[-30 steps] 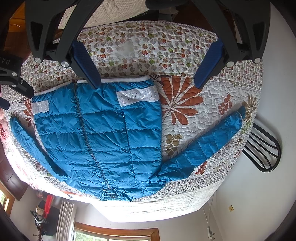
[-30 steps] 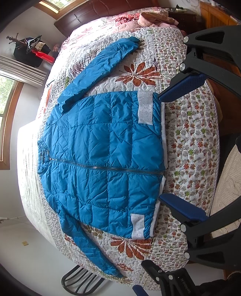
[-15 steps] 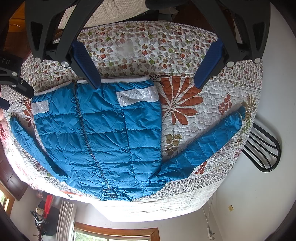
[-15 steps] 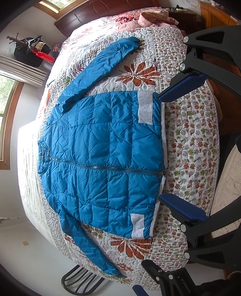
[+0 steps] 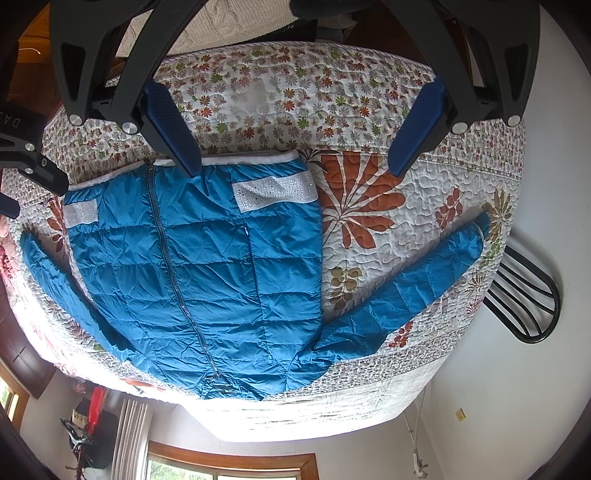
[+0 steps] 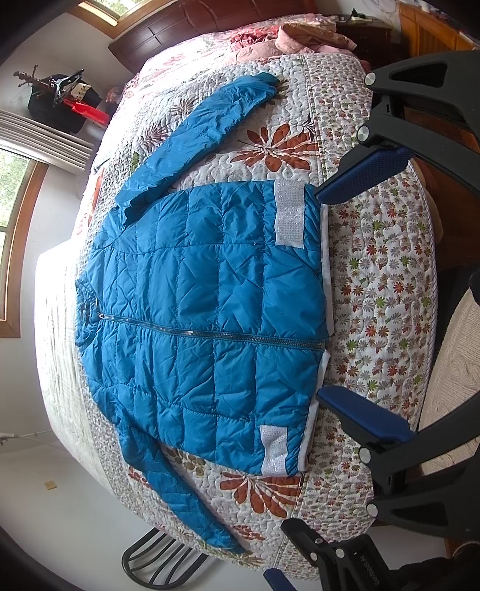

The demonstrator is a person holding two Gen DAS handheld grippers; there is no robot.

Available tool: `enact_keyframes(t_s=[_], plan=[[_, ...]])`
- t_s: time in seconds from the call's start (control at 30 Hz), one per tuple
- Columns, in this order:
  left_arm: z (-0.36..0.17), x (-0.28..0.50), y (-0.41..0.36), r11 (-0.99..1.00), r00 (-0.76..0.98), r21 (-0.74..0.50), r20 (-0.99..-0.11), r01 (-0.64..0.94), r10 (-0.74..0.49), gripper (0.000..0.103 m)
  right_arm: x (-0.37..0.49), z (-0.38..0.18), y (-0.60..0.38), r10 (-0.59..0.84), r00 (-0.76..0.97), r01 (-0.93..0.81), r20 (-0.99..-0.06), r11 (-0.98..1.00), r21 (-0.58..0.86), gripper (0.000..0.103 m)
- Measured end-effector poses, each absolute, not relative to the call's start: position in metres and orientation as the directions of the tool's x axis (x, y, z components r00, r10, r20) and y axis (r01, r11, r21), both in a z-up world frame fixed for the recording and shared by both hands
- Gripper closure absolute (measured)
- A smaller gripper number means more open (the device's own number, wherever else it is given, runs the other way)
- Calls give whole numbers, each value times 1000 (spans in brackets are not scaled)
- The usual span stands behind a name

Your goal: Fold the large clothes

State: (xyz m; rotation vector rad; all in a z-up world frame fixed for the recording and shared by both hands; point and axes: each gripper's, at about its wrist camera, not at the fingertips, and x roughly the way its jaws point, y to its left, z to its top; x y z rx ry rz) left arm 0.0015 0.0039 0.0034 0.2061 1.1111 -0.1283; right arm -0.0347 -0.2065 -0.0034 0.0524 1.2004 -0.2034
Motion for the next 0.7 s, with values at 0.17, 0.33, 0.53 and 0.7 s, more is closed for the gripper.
enact_keyframes(t_s=[0.17, 0.33, 0.53, 0.7], plan=[[5, 1, 5, 973, 440, 102, -898, 206, 1, 3, -34, 0, -201, -128, 348, 183, -929, 981, -67, 4], [6, 1, 4, 974, 442, 105, -897, 203, 4, 3, -34, 0, -202, -129, 349, 184, -928, 981, -67, 4], [9, 2, 2, 973, 444, 106, -896, 206, 4, 3, -35, -1, -204, -127, 349, 184, -928, 981, -65, 4], [10, 4, 1, 972, 446, 109, -895, 207, 5, 3, -33, 0, -202, -125, 352, 180, -928, 982, -64, 4]])
